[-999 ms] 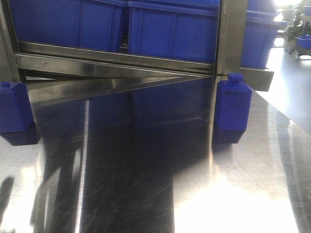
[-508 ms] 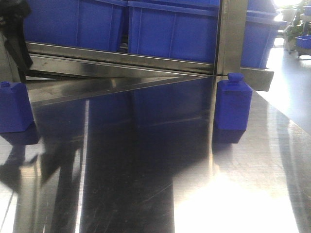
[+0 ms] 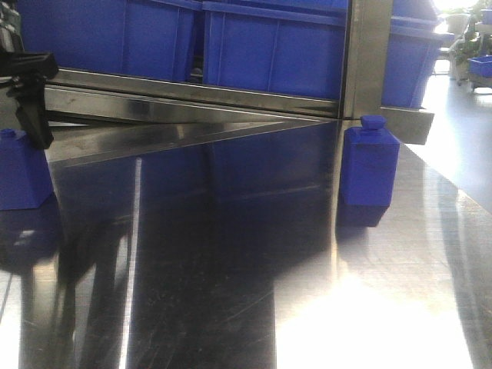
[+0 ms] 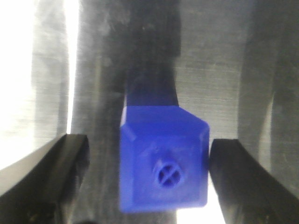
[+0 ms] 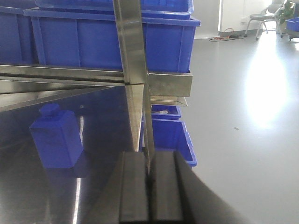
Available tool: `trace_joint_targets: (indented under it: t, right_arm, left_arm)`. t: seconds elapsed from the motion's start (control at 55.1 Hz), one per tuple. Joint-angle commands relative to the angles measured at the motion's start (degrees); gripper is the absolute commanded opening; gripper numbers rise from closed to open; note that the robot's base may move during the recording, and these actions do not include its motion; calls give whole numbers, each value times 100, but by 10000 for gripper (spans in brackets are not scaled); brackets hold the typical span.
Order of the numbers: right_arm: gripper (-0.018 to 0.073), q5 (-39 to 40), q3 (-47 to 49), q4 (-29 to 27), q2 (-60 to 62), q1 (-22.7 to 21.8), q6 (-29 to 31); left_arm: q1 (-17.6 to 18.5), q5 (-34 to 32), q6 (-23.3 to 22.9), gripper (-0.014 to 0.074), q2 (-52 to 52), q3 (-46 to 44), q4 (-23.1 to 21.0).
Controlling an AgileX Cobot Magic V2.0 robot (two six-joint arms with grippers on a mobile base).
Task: Pick and sort blue part to right shelf
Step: 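Close the left gripper around the blue part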
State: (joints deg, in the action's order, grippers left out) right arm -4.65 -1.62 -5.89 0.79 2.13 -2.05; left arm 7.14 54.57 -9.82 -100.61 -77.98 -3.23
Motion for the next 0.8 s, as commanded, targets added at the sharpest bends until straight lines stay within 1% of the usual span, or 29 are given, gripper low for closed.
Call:
trace_joint_targets:
  t: [0.0,0.472,0.581,0.69,0.781]
  right_arm:
    - [88,534,40,0,76,-27,15]
    - [88,534,40,0,76,-27,15]
    - [88,534,40,0,76,-27,15]
    - [88,534,40,0,76,-27,15]
    - [88,534,40,0,76,-27,15]
  left_arm:
    - [39,-203,-70,549,202,-181,-72]
    - [39,-242,24,542,143,-181,-138]
    - [39,-172,38,503,143,-181,-138]
    - [39,-30,153,436,143,-181,-138]
    - [39,37,161,391,143,-181,-138]
